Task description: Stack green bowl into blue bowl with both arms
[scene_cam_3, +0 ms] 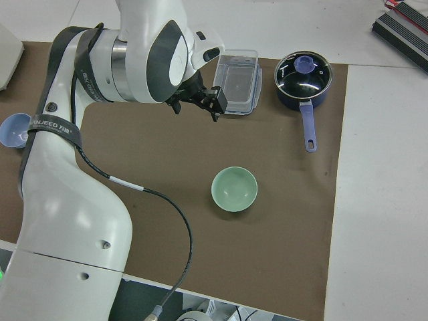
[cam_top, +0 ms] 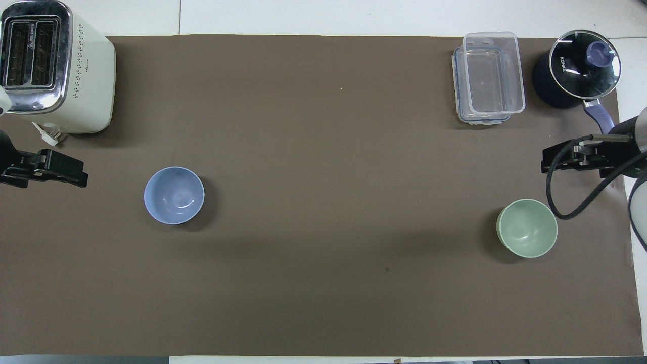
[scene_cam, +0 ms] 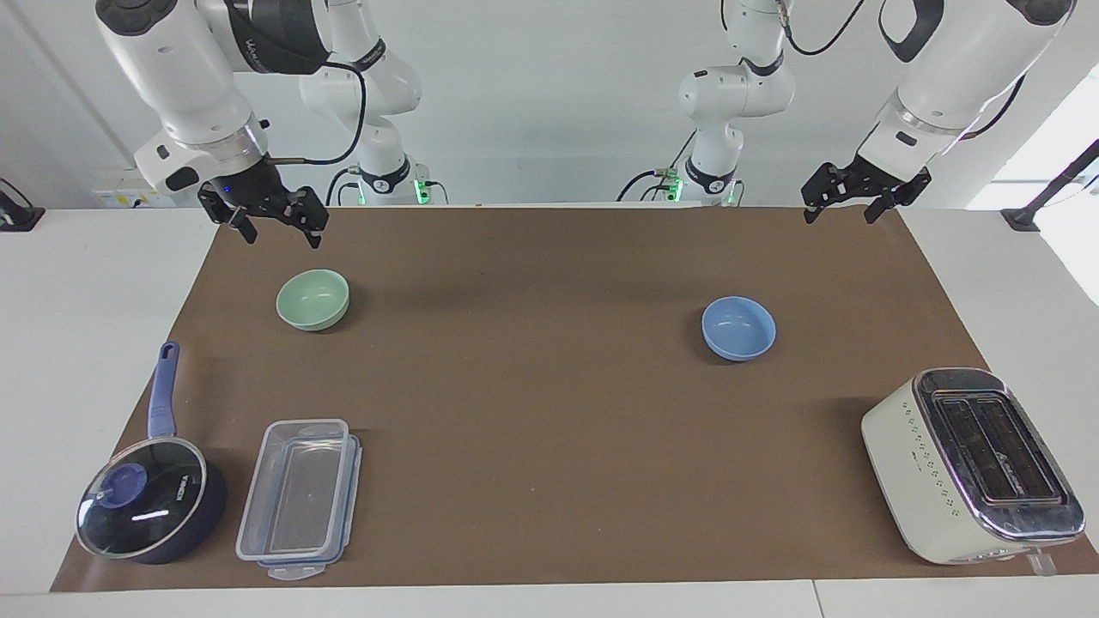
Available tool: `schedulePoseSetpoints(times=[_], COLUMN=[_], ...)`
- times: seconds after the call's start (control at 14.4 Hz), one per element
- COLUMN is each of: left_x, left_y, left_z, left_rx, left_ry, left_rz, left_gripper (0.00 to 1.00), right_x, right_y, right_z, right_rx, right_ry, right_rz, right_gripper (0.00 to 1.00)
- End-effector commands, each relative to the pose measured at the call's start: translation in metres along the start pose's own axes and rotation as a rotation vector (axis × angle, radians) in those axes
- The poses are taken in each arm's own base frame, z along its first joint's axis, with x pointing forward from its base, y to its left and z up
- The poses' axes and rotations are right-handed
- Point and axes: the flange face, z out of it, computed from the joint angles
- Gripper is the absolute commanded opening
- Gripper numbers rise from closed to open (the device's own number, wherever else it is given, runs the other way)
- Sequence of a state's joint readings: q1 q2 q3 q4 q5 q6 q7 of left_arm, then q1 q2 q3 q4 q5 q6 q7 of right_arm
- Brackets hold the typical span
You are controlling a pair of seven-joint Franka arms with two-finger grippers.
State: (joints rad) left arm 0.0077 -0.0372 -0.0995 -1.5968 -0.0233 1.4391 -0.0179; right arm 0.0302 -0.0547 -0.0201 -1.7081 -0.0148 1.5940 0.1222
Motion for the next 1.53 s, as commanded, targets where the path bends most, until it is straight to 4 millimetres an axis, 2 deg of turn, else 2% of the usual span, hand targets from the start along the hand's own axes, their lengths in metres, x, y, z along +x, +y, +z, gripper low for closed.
schedulePoseSetpoints(times=[0.0, 0.77, 0.91, 1.04, 1.25, 1.32, 1.46], left_x=[0.002, 0.002, 0.0, -0.001, 0.01, 0.016, 0.023], left_y=[0.002, 0.003, 0.0, 0.001, 0.0, -0.001, -0.001], left_z=[-0.001, 0.0, 0.008, 0.038, 0.114, 0.147, 0.198], left_rx=[0.024, 0.023, 0.023, 0.027, 0.027, 0.025, 0.024], left_ry=[0.006, 0.009, 0.02, 0.076, 0.085, 0.084, 0.077], left_rz=[0.003, 0.001, -0.011, -0.011, 0.002, 0.007, 0.062], left_gripper=[1.0, 1.0, 1.0, 1.0, 1.0, 1.0, 1.0], right_x=[-0.001, -0.002, -0.002, -0.002, -0.001, -0.001, -0.003], right_y=[0.005, 0.002, 0.002, 0.002, 0.005, 0.005, 0.006], right_z=[0.001, 0.0, 0.0, 0.0, 0.001, 0.001, 0.015], right_rx=[0.008, 0.008, 0.008, 0.008, 0.008, 0.008, 0.011], right_ry=[0.006, 0.006, 0.006, 0.008, 0.006, 0.008, 0.035], right_rz=[-0.014, -0.024, -0.023, -0.02, -0.015, -0.015, -0.019], right_gripper=[1.0, 1.0, 1.0, 1.0, 1.0, 1.0, 1.0])
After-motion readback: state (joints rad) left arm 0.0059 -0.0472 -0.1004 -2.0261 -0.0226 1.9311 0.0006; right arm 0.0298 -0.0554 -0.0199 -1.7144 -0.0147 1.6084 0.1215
